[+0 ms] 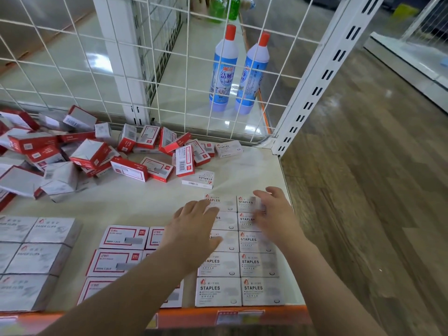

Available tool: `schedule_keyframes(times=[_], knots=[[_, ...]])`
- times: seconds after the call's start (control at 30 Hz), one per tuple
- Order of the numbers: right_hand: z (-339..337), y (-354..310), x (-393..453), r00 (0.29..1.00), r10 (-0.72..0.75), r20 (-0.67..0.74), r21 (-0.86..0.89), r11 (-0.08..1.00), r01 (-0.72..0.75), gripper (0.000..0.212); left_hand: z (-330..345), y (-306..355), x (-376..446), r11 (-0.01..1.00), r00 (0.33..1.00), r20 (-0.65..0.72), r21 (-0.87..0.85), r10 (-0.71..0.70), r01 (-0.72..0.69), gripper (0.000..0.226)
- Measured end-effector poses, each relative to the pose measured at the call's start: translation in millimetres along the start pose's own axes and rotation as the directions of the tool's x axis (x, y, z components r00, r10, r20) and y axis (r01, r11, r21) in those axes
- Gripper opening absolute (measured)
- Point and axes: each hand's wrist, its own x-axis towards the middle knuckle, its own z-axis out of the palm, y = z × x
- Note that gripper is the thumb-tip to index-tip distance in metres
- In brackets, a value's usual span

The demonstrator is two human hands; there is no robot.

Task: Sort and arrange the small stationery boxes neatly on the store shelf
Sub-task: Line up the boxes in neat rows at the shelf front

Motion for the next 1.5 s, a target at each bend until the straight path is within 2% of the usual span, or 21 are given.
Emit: schedule_keyframes(times=[0.07, 0.2, 0.4, 0.53, 0.7, 0.83, 0.97, 1.13, 1.3, 1.4, 1.5], knots=[[4.9, -11.5, -1.4, 0.997, -0.046, -0.066, -0.019, 0.999, 0.045, 0.052, -3.7, -8.7, -8.2, 0.999, 0.998, -0.045, -0.031, -0.035, 0.034, 0.052], [17.4, -42.5, -1.7, 0.986, -0.083, -0.143, 0.045, 0.995, 0.090, 0.041, -15.8, -30.8, -19.9, 0.995, 0.988, -0.121, -0.028, -0.095, 0.092, 0.037], [37.3, -86.1, 4.7, 0.988, -0.087, -0.128, 0.107, 0.989, 0.101, 0.040, -37.1, -61.6, -36.8, 0.997, 0.989, -0.130, 0.014, -0.076, 0.079, 0.030], [48.8, -105.4, 13.5, 0.991, -0.091, -0.102, 0.095, 0.990, 0.101, 0.036, -35.0, -82.8, -49.9, 0.991, 0.990, -0.080, 0.061, -0.115, 0.120, 0.028], [52.2, -118.6, 23.2, 0.990, -0.054, -0.131, 0.030, 0.998, 0.059, 0.031, -31.3, -103.8, -62.8, 0.995, 0.999, 0.022, 0.098, -0.028, 0.026, 0.032], [58.1, -122.1, 41.5, 0.989, -0.025, -0.145, 0.005, 1.000, 0.026, 0.031, -34.0, -111.2, -59.6, 0.998, 1.000, 0.030, 0.061, 0.010, -0.011, 0.031], [62.2, -127.7, 52.2, 0.988, 0.040, -0.151, 0.050, 0.998, -0.032, 0.033, -38.5, -114.6, -55.3, 1.000, 0.997, 0.076, 0.007, 0.003, -0.004, 0.028], [69.0, -130.4, 58.4, 0.981, 0.084, -0.175, 0.017, 0.996, -0.082, 0.027, -39.9, -115.8, -56.0, 0.999, 0.993, 0.115, -0.030, -0.017, 0.020, 0.026], [65.7, -136.4, 54.0, 0.979, 0.138, -0.149, 0.206, 0.973, -0.106, 0.022, -41.6, -114.5, -58.2, 0.996, 0.990, 0.134, -0.071, -0.043, 0.053, 0.029], [63.7, -137.0, 45.4, 0.969, 0.163, -0.188, 0.317, 0.943, -0.097, 0.020, -46.3, -112.7, -59.7, 0.991, 0.983, 0.172, -0.106, -0.067, 0.086, 0.036], [57.0, -136.2, 30.0, 0.969, 0.129, -0.209, 0.340, 0.939, -0.051, 0.019, -51.6, -111.2, -60.1, 0.987, 0.971, 0.227, -0.123, -0.075, 0.105, 0.040]])
